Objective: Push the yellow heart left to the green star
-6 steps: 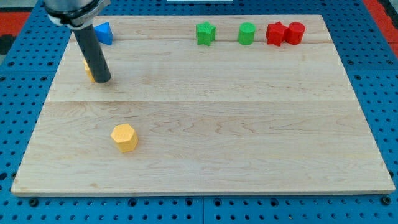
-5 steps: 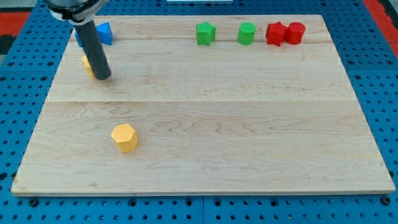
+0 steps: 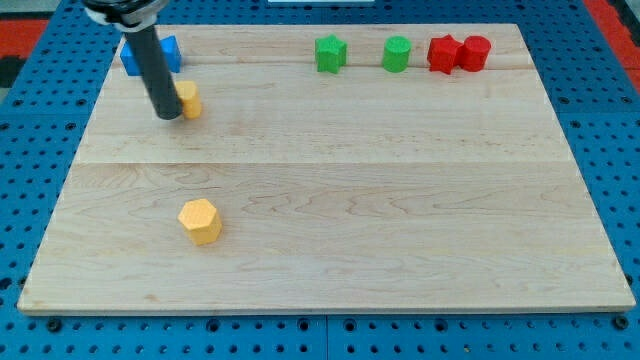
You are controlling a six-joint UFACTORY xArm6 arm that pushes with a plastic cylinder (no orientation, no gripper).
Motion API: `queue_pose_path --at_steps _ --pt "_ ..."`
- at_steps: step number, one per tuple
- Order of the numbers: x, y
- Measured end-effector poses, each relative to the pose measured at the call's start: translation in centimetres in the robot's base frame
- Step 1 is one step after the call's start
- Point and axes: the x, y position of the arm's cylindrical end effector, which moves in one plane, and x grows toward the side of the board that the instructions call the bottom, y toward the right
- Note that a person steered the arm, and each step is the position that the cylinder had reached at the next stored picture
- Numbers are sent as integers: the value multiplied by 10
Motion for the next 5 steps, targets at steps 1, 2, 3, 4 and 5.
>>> queue_pose_path --at_steps 1,2,3,4,5 --pt "-22 18" --pt "-46 22" --pt "-61 14" --pt "-72 8" --pt "-73 37"
